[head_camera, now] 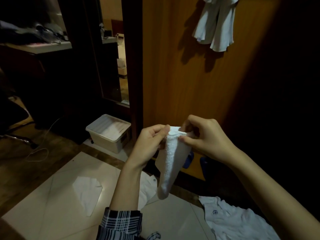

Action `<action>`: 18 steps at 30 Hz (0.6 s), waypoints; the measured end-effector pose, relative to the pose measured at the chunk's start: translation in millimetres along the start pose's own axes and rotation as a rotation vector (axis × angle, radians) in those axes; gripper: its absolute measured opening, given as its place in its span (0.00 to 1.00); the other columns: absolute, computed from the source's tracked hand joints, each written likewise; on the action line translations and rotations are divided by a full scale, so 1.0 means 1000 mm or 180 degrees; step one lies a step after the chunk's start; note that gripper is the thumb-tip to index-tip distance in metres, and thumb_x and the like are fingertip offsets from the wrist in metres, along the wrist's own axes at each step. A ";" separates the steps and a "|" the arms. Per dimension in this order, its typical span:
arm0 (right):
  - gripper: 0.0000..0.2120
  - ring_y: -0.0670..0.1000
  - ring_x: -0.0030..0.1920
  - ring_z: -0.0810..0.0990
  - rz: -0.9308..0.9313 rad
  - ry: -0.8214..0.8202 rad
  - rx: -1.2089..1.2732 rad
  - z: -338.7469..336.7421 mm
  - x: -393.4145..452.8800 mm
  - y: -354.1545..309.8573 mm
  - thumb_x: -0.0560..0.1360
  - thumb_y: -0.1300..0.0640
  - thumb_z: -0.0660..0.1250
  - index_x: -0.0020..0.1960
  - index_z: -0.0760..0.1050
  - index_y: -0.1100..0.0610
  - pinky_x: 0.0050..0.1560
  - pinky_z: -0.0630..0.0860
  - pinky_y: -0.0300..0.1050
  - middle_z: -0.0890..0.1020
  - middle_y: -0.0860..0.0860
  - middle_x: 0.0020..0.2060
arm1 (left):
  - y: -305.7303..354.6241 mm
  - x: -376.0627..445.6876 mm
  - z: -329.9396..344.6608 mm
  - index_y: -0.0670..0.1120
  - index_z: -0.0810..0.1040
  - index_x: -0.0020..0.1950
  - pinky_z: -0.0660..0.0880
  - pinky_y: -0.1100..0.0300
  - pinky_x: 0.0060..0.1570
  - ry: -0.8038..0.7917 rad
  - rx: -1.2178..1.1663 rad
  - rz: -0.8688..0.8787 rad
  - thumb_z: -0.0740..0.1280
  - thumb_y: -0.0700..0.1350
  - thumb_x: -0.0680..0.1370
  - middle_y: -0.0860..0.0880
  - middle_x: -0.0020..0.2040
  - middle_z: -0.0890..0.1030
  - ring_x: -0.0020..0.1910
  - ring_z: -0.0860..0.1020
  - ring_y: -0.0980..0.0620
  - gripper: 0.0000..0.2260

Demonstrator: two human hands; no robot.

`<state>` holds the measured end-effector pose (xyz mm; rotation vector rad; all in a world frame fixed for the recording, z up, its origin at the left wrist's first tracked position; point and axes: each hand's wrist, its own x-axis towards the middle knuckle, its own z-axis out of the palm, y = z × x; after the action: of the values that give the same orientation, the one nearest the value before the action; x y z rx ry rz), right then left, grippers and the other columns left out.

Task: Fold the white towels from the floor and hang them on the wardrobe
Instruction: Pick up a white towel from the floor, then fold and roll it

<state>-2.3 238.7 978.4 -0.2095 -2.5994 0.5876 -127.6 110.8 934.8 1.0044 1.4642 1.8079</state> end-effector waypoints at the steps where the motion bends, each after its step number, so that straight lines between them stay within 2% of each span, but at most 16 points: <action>1: 0.08 0.43 0.39 0.76 0.0016 0.0035 0.0021 0.001 0.001 0.000 0.71 0.57 0.74 0.46 0.75 0.56 0.36 0.70 0.33 0.78 0.45 0.38 | 0.000 0.000 0.000 0.43 0.81 0.52 0.78 0.58 0.45 -0.0036 -0.0035 -0.0007 0.63 0.50 0.75 0.43 0.46 0.84 0.45 0.82 0.50 0.14; 5: 0.10 0.43 0.40 0.76 -0.0001 0.0184 0.0113 0.002 0.003 -0.002 0.70 0.59 0.74 0.46 0.75 0.56 0.36 0.71 0.33 0.78 0.46 0.39 | 0.002 -0.002 -0.003 0.46 0.80 0.53 0.79 0.62 0.47 -0.0213 -0.0035 0.0118 0.72 0.44 0.67 0.49 0.46 0.85 0.49 0.83 0.52 0.15; 9: 0.14 0.43 0.44 0.78 0.0076 0.0244 0.0487 0.002 0.002 0.000 0.69 0.60 0.75 0.52 0.75 0.52 0.40 0.75 0.37 0.79 0.43 0.45 | 0.001 -0.001 -0.005 0.45 0.79 0.52 0.77 0.66 0.44 -0.0170 -0.0040 0.0190 0.68 0.34 0.73 0.52 0.44 0.85 0.47 0.83 0.55 0.11; 12: 0.21 0.43 0.45 0.76 0.0184 0.0375 0.0659 0.003 0.002 0.005 0.68 0.49 0.75 0.59 0.74 0.46 0.43 0.74 0.36 0.76 0.41 0.51 | 0.001 -0.001 -0.006 0.44 0.79 0.52 0.77 0.66 0.43 -0.0091 -0.0129 0.0263 0.66 0.35 0.75 0.51 0.44 0.85 0.46 0.83 0.55 0.09; 14: 0.23 0.42 0.49 0.78 0.0497 0.0239 0.0993 0.003 0.002 0.007 0.65 0.44 0.72 0.59 0.76 0.47 0.47 0.76 0.37 0.79 0.42 0.52 | 0.002 -0.001 -0.006 0.45 0.79 0.52 0.77 0.65 0.44 -0.0010 -0.0144 0.0303 0.65 0.36 0.75 0.50 0.44 0.85 0.46 0.83 0.54 0.08; 16: 0.18 0.43 0.48 0.81 0.0668 0.0076 0.1470 0.006 0.000 0.009 0.66 0.47 0.72 0.54 0.80 0.53 0.48 0.78 0.39 0.83 0.46 0.48 | 0.002 -0.001 -0.007 0.46 0.79 0.52 0.77 0.64 0.45 0.0052 -0.0118 0.0344 0.66 0.39 0.74 0.50 0.44 0.85 0.47 0.83 0.53 0.08; 18: 0.13 0.45 0.45 0.83 0.0654 0.0192 0.1692 0.011 -0.001 0.008 0.67 0.50 0.71 0.48 0.81 0.55 0.45 0.78 0.39 0.85 0.47 0.43 | 0.002 -0.001 -0.007 0.46 0.79 0.52 0.78 0.64 0.46 0.0077 -0.0046 0.0396 0.67 0.42 0.73 0.50 0.45 0.85 0.47 0.83 0.53 0.08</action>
<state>-6.1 242.1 965.7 -0.3118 -2.2790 1.2919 -133.0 106.0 936.2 1.0915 1.4291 1.9215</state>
